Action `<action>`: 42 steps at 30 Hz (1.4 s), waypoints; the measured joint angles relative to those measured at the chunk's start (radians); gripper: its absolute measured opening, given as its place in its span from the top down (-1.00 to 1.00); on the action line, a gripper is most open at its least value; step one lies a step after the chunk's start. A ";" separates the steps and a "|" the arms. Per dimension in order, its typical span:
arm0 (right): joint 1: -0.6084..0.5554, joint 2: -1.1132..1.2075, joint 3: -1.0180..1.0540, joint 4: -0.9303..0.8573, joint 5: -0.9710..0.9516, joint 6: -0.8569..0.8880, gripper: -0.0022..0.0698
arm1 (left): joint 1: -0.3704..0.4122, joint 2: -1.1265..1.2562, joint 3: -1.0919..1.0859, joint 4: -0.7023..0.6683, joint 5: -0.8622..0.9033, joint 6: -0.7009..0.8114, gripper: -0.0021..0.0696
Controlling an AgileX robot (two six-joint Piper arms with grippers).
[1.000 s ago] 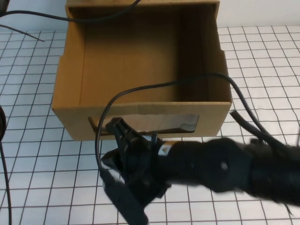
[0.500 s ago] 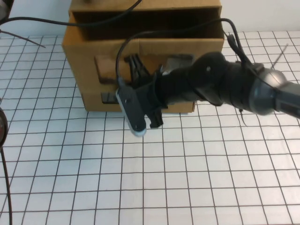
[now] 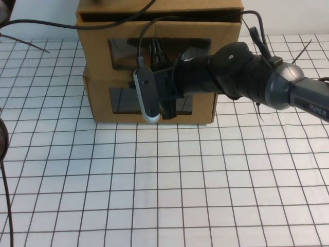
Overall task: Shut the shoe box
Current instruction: Close the shoe box with your right arm
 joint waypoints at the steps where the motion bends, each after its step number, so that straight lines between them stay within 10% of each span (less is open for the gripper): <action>1: 0.002 0.000 0.000 -0.005 -0.006 0.000 0.98 | 0.000 0.002 0.000 -0.002 0.000 0.001 0.95; 31: -0.029 -0.057 -0.021 0.043 -0.108 0.090 0.98 | 0.000 0.002 0.000 -0.007 0.006 0.009 0.95; 42: -0.040 -0.125 -0.015 0.047 0.143 0.110 0.98 | 0.002 -0.013 0.000 0.025 0.007 0.036 0.95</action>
